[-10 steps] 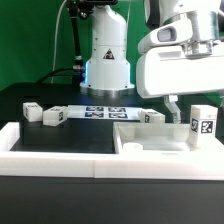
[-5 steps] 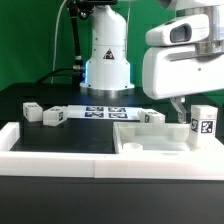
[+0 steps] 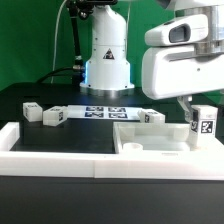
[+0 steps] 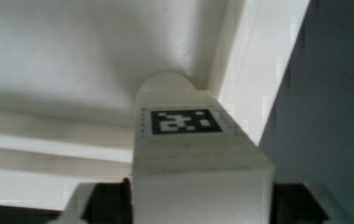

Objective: Assemble one leg

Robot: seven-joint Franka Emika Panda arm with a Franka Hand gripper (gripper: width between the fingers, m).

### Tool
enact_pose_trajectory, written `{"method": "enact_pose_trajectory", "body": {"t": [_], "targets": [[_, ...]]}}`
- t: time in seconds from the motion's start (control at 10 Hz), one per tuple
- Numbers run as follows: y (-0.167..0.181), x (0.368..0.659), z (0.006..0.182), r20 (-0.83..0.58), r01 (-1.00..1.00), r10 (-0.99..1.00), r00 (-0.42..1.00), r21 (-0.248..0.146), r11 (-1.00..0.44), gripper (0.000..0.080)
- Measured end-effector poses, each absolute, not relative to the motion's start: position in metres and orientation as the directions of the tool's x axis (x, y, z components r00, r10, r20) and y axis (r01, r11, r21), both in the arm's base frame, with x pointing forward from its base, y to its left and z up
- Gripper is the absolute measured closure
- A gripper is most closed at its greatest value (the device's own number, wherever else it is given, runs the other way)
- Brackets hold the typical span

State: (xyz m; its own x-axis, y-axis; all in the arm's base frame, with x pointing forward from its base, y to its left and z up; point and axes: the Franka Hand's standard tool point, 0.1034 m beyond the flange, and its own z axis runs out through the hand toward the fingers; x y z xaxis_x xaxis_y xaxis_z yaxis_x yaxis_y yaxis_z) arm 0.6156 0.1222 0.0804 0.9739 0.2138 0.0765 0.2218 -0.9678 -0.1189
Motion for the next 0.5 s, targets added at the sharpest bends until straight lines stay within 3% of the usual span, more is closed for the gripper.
{"method": "enact_pose_trajectory", "body": {"t": [0.1,0.4,0.5], "targets": [[0.1188,0.6165,0.0804,0.078,0.217,0.209,0.975,-0.116,-0.969,0.0499],[0.1166,0.6169,0.0802,0.075,0.193,0.185,0.98,-0.117,-0.974,0.0503],[0.1157,0.6167,0.0798,0.062,0.09,0.083,0.995,-0.129,-0.988,0.0503]]}}
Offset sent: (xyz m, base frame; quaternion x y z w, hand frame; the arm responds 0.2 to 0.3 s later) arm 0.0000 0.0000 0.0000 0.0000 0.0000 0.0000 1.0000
